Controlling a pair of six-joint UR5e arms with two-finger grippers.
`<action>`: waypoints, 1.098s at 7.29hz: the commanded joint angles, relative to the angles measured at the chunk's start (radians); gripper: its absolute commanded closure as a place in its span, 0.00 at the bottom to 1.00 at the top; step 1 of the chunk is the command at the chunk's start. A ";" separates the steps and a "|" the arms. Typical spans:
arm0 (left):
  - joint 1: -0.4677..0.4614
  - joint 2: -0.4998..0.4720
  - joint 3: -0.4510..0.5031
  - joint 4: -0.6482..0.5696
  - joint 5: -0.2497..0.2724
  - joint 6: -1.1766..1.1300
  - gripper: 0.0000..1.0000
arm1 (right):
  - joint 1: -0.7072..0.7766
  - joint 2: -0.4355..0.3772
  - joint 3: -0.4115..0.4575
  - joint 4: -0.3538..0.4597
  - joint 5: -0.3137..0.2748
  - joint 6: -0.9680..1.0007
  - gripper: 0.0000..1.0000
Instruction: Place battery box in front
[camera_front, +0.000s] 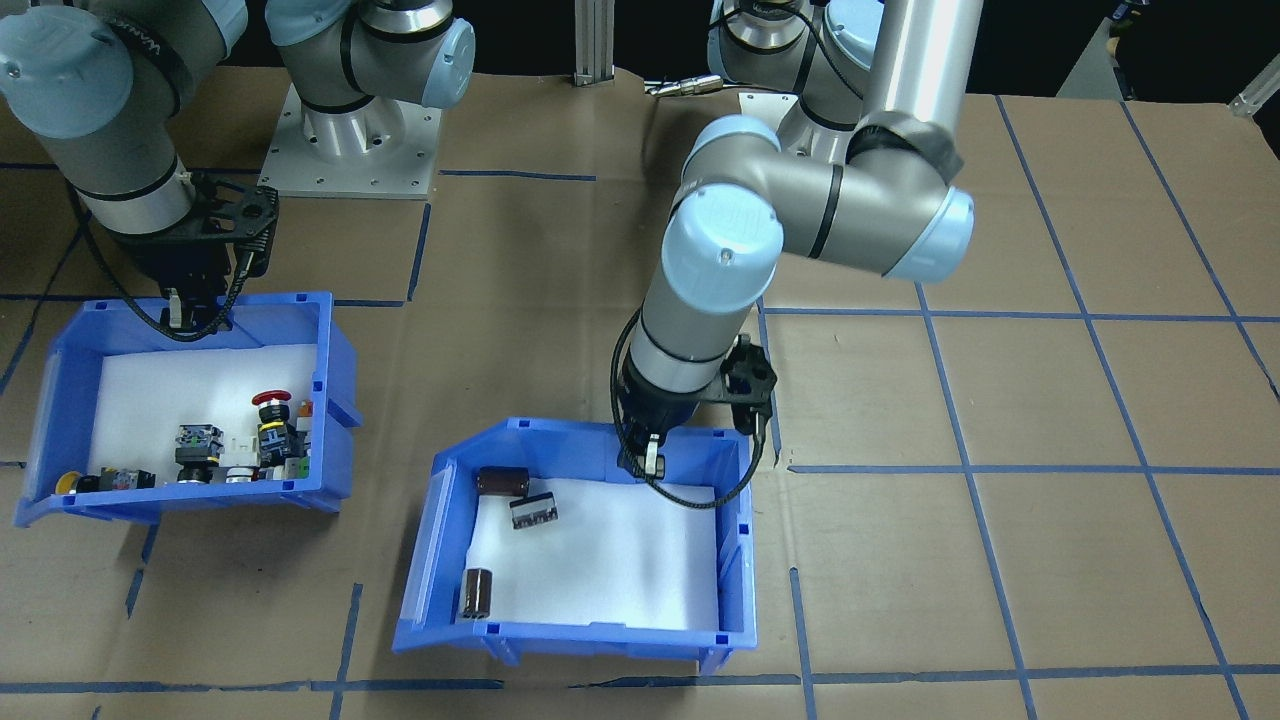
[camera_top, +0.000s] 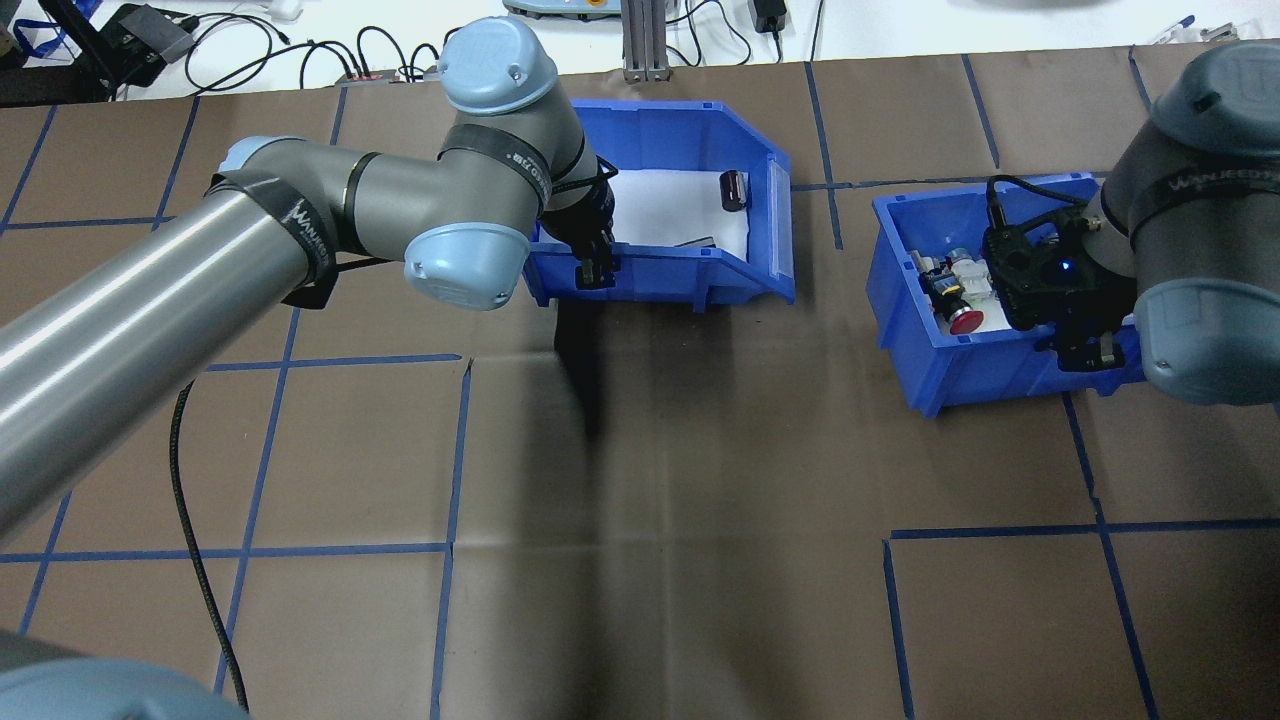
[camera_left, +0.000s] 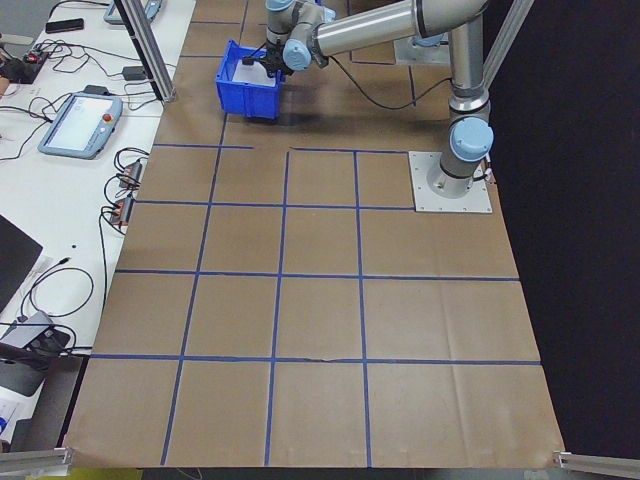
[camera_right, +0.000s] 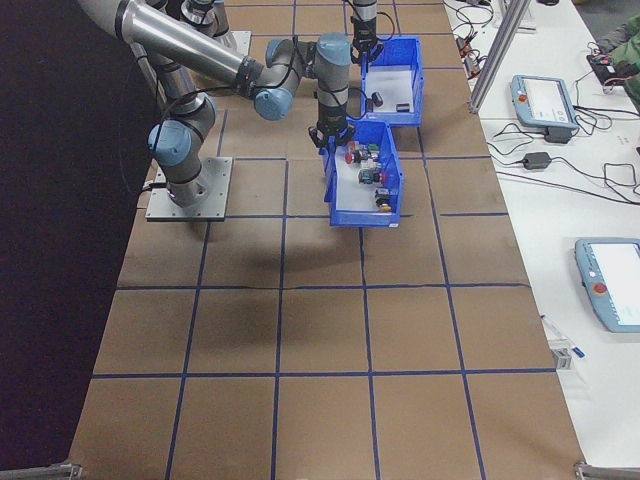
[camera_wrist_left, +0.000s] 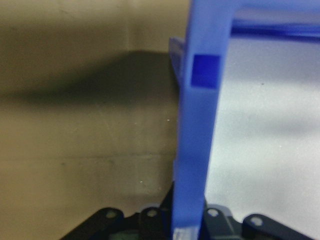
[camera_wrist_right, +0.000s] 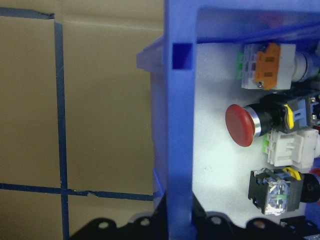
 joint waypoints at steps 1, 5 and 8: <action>-0.006 -0.046 0.063 -0.005 -0.006 -0.006 0.87 | 0.000 -0.001 0.009 -0.001 0.000 0.008 0.96; -0.006 -0.055 0.069 0.001 0.072 0.012 0.20 | 0.006 -0.128 0.125 0.005 -0.001 0.038 0.96; -0.004 0.036 0.121 -0.146 0.093 0.252 0.20 | 0.049 -0.309 0.263 0.016 0.057 0.165 0.96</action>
